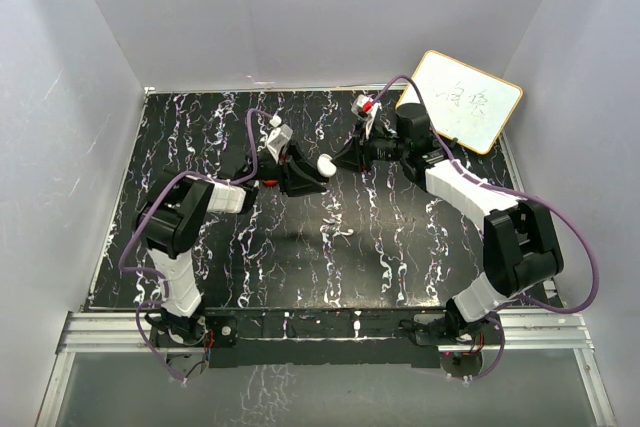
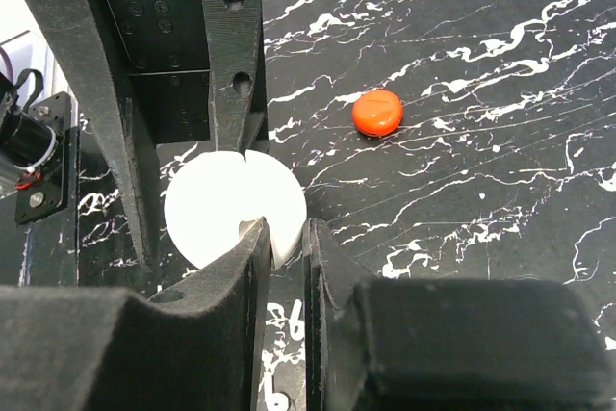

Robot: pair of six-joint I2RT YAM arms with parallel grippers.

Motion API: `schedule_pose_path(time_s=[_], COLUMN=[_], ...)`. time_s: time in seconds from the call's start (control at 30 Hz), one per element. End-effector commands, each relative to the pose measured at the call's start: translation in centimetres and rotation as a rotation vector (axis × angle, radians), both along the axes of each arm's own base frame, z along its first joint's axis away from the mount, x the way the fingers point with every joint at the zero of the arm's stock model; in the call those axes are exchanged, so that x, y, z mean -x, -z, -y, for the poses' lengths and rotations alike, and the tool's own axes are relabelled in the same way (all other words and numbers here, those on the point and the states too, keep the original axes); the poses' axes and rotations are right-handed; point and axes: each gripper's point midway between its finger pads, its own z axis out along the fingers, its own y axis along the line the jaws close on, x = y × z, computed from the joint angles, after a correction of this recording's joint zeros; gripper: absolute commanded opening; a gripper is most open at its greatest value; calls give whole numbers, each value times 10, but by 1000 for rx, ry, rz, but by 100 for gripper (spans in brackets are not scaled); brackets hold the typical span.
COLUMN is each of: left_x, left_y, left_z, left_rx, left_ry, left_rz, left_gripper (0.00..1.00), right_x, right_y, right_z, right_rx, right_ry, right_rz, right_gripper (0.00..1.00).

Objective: Insert the wireless bluetooth earbuds into the charging case
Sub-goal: Adjust the charging case.

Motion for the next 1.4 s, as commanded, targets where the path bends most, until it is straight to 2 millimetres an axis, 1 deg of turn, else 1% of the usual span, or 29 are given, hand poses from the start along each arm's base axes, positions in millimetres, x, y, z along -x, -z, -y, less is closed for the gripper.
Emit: schedule_pose_path(time_s=[0.0,0.1,0.2,0.23,0.27,0.3,0.4,0.5,0.57,0.77,0.93,1.07,1.23,1.37], left_x=[8,6,-8,-15,-22,-28,-45,-56,-60,-61,-61,-61,-58,-59], left_y=[-17,-19,-18,-17,-11,-10,-2,8,12,20,22,18,6,3], left_z=[-1,-1,-3,-4,-4,-4,-5,-8,-10,-11,-11,-11,-12,-12], left_rx=[56,64,72,68,46,41,-26,-93,-126,-153,-174,-178,-149,-154], left_ry=[35,15,-57,-94,-129,-162,-247,-312,-339,-342,-332,-319,-296,-291], left_rz=[176,168,131,120,85,99,60,38,26,-2,-18,-19,-21,-42], left_gripper=[37,39,45,47,49,50,53,54,56,58,59,59,60,62], right_x=[-11,-12,-13,-14,-15,-17,-20,-23,-23,-22,-18,-18,-23,-26], right_y=[-22,-22,-24,-23,-21,-19,-14,-11,-11,-20,-23,-19,-8,-3], right_z=[-1,1,1,1,1,0,-2,-2,-2,2,3,3,5,9], right_rx=[6,30,55,70,91,114,157,200,214,249,281,321,407,464], right_ry=[11,37,74,93,112,133,177,231,260,347,382,399,455,507], right_rz=[102,126,158,167,178,186,206,241,265,364,431,459,487,514], right_gripper=[7,7,7,7,7,7,6,5,5,4,3,3,3,2])
